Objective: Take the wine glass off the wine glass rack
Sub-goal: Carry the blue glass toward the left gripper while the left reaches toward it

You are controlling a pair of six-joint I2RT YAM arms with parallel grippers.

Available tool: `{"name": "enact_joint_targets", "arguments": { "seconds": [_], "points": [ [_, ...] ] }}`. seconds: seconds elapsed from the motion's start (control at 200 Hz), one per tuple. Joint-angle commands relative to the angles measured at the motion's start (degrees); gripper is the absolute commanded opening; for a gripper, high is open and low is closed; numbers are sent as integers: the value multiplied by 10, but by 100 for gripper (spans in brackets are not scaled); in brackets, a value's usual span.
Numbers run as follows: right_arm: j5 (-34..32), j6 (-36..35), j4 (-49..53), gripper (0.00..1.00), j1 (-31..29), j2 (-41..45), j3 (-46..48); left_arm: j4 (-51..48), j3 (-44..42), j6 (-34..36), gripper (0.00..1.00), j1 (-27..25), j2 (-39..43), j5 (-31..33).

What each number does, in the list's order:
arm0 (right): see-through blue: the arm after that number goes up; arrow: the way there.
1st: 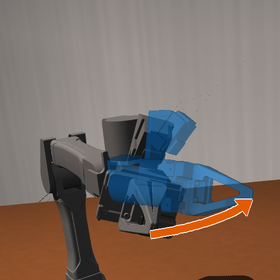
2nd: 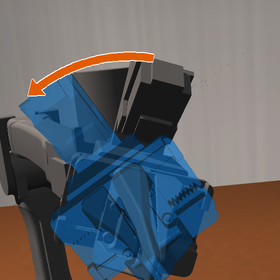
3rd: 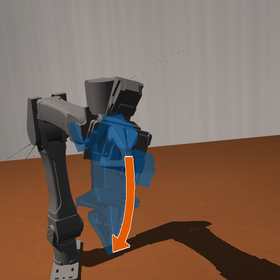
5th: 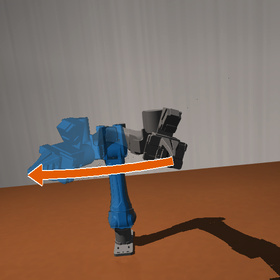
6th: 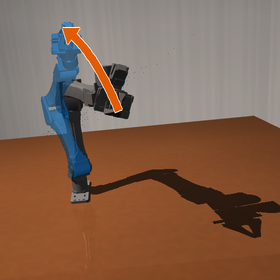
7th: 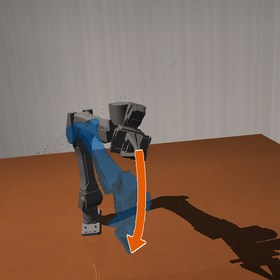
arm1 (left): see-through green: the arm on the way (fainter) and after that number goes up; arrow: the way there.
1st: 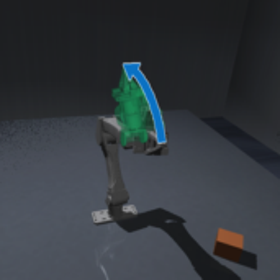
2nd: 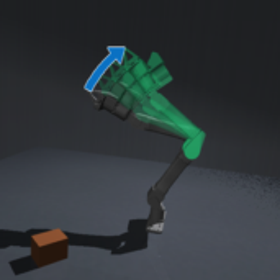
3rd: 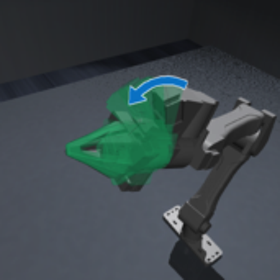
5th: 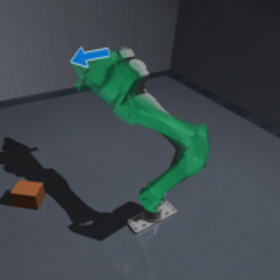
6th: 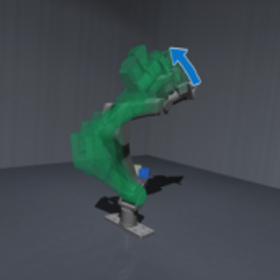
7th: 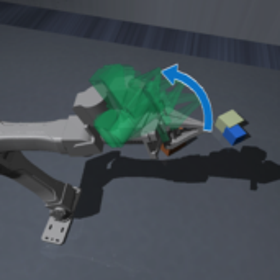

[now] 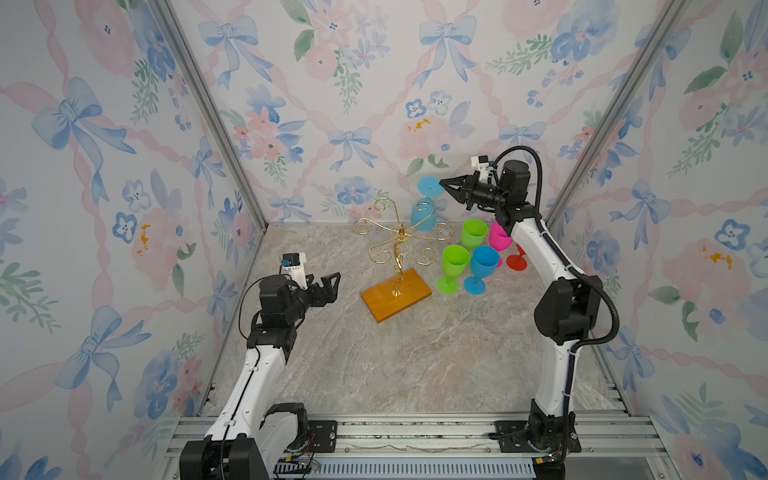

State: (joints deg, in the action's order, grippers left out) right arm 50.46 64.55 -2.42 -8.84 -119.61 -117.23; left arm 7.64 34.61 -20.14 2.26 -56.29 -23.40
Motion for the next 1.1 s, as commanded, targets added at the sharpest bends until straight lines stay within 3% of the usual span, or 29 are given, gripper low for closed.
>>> {"name": "enact_joint_targets", "arguments": {
  "seconds": [0.0, 0.22, 0.39, 0.565, 0.655, 0.85, 1.095],
  "points": [
    [-5, -50, 19, 0, 17, 77, 27, -4, 26, -1, 94, 1, 8, -22],
    [-16, -138, 110, 0, 49, 187, 79, -78, 129, -2, 94, 2, 29, -23],
    [-45, -250, 226, 0, 53, 273, 100, -88, 179, -22, 93, 1, 43, -102],
    [-45, -321, 273, 0, 53, 353, 152, -88, 222, -71, 90, -18, 42, -185],
    [-63, -354, 291, 0, 48, 396, 190, -87, 245, -84, 89, -74, 35, -182],
    [-114, -485, 374, 0, 18, 496, 270, -87, 305, -99, 87, -266, -30, -118],
    [-106, -527, 410, 0, 2, 594, 323, -86, 369, -115, 80, -379, -124, -104]
  ]
}}
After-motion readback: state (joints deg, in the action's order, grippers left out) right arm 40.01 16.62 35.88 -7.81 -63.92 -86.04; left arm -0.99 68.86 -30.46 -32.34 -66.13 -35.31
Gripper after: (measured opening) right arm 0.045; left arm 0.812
